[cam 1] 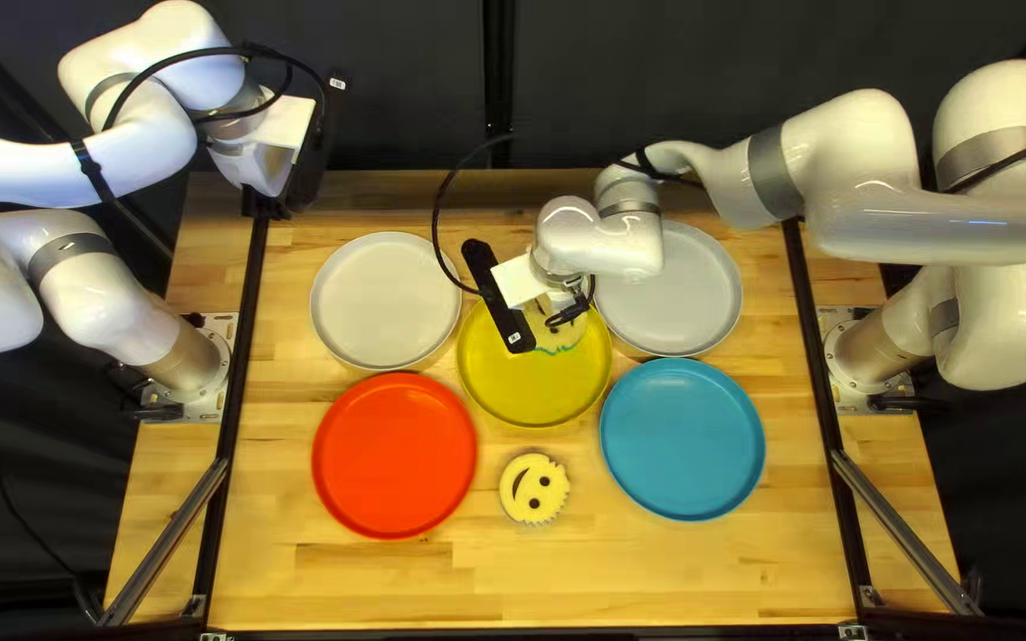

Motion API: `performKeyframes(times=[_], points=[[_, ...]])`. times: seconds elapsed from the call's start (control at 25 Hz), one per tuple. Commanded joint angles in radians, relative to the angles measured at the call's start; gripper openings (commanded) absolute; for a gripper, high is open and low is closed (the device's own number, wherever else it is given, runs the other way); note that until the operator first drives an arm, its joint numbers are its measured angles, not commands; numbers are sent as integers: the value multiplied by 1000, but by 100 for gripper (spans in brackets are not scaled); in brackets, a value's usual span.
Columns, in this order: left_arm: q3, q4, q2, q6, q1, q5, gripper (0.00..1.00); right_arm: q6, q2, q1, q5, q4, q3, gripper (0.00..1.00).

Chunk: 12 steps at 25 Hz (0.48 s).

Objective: Pick up sponge and scrub the plate

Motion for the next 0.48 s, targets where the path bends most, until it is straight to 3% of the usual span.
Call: performKeyframes(times=[0.04,0.24,0.48], points=[[0,0,0,0,0,0,100,62,-11,60,3,-22,15,0],[0,0,0,0,0,0,100,138,13,135,21,-56,-18,0],[0,0,0,0,0,0,100,144,51,148,41,-81,-74,0]])
